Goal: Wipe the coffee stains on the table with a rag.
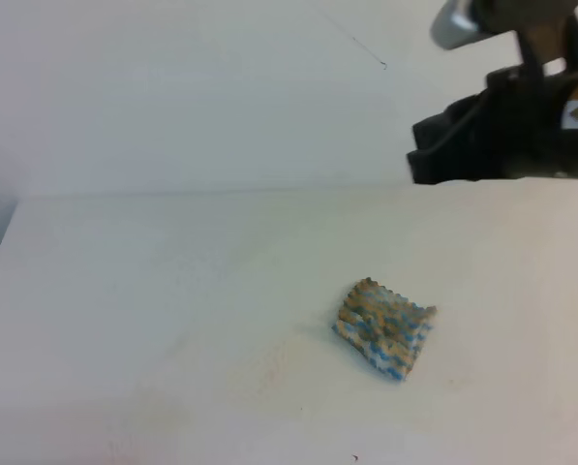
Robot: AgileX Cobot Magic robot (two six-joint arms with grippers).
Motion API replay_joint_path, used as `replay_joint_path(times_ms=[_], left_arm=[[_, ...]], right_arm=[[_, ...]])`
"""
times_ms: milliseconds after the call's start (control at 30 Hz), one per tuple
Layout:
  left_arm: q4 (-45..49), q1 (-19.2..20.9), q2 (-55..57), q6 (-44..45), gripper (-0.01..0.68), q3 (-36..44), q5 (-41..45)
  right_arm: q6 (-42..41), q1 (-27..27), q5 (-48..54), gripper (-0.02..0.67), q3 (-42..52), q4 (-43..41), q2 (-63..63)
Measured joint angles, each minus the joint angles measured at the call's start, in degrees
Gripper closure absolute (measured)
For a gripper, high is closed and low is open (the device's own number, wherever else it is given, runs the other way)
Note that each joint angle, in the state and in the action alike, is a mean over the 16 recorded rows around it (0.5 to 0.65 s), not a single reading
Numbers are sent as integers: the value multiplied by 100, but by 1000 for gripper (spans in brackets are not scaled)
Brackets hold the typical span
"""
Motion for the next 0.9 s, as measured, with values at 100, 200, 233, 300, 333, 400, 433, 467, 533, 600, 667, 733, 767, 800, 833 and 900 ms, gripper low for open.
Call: replay_joint_path(times_ms=[100, 200, 233, 300, 333, 400, 433, 467, 533, 600, 667, 733, 767, 800, 833, 900], left_arm=[[0, 0, 0, 0, 672, 0, 0], [0, 0, 0, 0, 672, 0, 0], [0, 0, 0, 0, 672, 0, 0], [0, 0, 0, 0, 672, 0, 0], [0, 0, 0, 0, 672, 0, 0], [0, 0, 0, 0, 672, 0, 0], [0, 0, 0, 0, 672, 0, 0], [0, 0, 0, 0, 672, 0, 0], [0, 0, 0, 0, 672, 0, 0], [0, 0, 0, -1, 672, 0, 6], [0, 0, 0, -1, 672, 0, 6], [0, 0, 0, -1, 672, 0, 6], [0, 0, 0, -1, 672, 0, 6], [0, 0, 0, -1, 672, 0, 6], [0, 0, 0, -1, 672, 0, 6], [0, 0, 0, -1, 672, 0, 6]], right_arm=[[77, 0, 373, 617, 44, -429, -637], [205, 0, 676, 640, 187, -850, -1261], [266, 0, 758, 643, 263, -991, -1468], [423, 0, 889, 646, 450, -1259, -1882], [517, 0, 936, 647, 566, -1383, -2093], [716, 0, 987, 648, 837, -1592, -2517], [816, 0, 993, 648, 995, -1679, -2733], [911, 0, 985, 649, 1166, -1757, -2948], [1088, 0, 938, 649, 1551, -1891, -3383], [1266, 0, 873, 649, 1974, -1997, -3817], [1435, 0, 825, 649, 2405, -2075, -4240], [1590, 0, 798, 649, 2822, -2126, -4646], [1652, 0, 791, 649, 3019, -2139, -4835], [1703, 0, 787, 649, 3211, -2145, -5018], [1742, 0, 786, 649, 3393, -2144, -5187], [1796, 0, 795, 650, 3727, -2130, -5487]])
